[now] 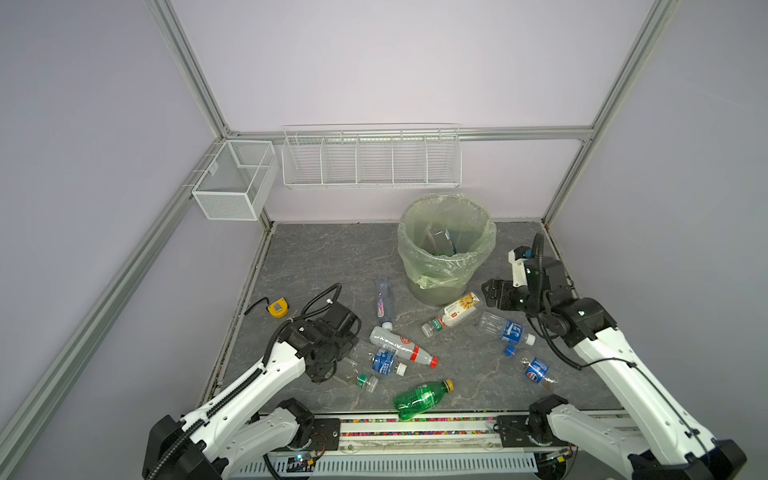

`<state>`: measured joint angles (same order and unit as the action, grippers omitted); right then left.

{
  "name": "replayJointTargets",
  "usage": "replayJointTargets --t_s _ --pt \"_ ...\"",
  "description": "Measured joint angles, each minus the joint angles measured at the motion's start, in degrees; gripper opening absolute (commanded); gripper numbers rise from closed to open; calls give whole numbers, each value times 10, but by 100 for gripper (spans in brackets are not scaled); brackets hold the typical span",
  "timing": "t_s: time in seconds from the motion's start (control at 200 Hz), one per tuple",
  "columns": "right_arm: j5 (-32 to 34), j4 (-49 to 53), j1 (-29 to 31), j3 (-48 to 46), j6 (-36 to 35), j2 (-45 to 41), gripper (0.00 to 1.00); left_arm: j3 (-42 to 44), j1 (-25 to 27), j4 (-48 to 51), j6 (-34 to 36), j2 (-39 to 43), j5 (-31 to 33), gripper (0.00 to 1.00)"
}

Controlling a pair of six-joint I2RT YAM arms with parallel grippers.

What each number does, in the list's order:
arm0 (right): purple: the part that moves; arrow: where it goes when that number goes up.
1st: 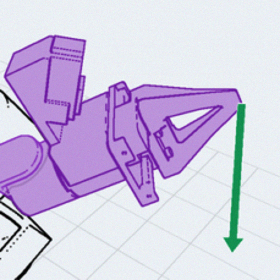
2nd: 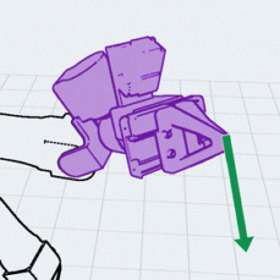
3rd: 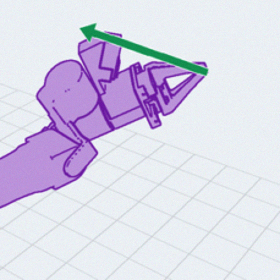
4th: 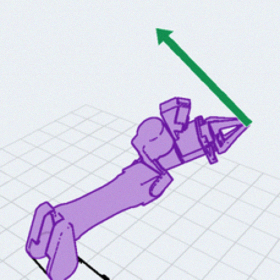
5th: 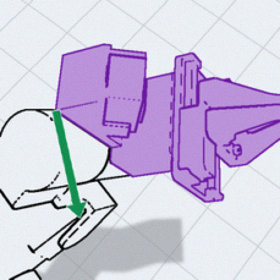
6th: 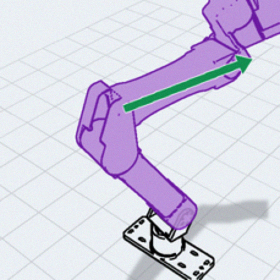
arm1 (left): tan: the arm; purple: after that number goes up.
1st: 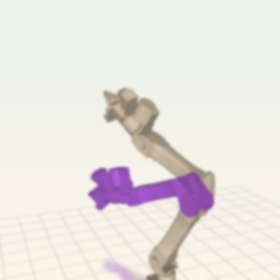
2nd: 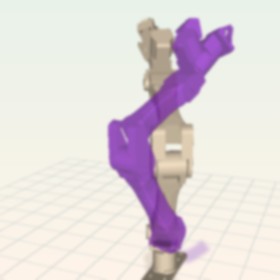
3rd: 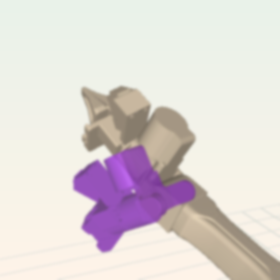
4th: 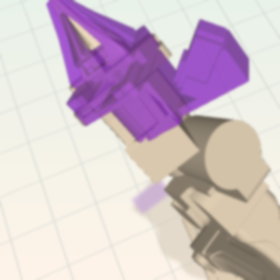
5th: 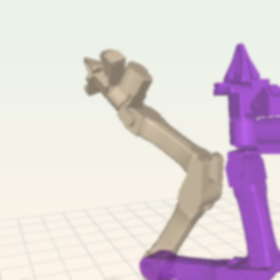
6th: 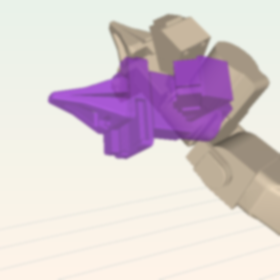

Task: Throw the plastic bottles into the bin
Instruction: 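Lower the left gripper around the clear ribbed bottle and close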

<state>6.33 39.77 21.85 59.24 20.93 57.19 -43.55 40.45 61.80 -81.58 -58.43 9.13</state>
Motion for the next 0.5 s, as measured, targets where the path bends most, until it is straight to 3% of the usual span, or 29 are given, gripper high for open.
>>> replayJointTargets --t_s 0.285,0.5 --pt "5 0 0 -12 -2 -9 88 8 24 -3 -42 -42 2 100" --pt "5 1 0 -16 -11 -17 88 65 24 -38 -63 -42 -13 98"
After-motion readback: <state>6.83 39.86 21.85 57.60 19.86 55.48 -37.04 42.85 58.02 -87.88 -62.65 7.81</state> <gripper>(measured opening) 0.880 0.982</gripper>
